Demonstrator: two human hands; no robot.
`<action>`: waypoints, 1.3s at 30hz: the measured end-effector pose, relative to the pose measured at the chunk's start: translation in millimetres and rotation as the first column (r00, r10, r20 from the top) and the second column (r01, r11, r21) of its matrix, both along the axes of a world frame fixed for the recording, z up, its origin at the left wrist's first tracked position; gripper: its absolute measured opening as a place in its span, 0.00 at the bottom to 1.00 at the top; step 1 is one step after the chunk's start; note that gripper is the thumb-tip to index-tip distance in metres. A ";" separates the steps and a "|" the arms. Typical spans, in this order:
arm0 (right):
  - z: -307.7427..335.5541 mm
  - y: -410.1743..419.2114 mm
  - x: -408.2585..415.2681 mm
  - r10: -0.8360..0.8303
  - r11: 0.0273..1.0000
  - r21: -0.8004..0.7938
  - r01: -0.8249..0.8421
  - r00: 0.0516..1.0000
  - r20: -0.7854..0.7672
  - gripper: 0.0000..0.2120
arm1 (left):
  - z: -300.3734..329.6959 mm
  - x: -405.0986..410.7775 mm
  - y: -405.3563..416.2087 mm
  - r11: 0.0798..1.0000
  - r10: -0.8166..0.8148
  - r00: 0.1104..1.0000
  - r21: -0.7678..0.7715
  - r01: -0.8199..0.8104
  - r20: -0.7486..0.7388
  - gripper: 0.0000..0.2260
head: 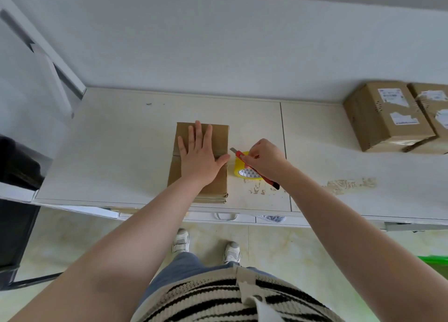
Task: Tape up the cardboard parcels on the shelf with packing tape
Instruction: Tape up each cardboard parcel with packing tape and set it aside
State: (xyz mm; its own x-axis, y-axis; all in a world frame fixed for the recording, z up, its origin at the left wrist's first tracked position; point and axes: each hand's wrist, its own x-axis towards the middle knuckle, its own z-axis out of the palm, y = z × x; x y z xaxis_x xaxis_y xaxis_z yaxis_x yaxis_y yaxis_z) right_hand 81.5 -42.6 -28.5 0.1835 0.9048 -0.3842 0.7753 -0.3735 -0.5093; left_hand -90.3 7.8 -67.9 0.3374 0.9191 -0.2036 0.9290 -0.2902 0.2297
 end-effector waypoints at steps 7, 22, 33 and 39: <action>1.4 -1.1 1.6 0.034 0.999 -0.041 -0.032 0.997 0.065 0.19 | -1.1 0.7 0.0 1.000 0.002 1.000 0.013 -0.002 0.000 0.40; -2.8 6.9 -2.2 0.061 0.992 -0.120 -0.048 0.992 0.109 0.17 | -2.3 1.7 -0.9 1.000 -0.001 1.000 0.031 0.002 -0.019 0.40; -31.8 -35.2 60.0 -0.630 0.745 -0.001 0.667 0.703 -0.330 0.17 | -0.8 1.9 -1.0 1.000 -0.006 1.000 0.008 0.006 0.000 0.40; -79.0 -50.4 69.6 -0.644 0.765 -0.079 0.639 0.758 -0.104 0.13 | -0.4 2.1 -0.5 1.000 -0.009 1.000 0.009 0.009 -0.004 0.40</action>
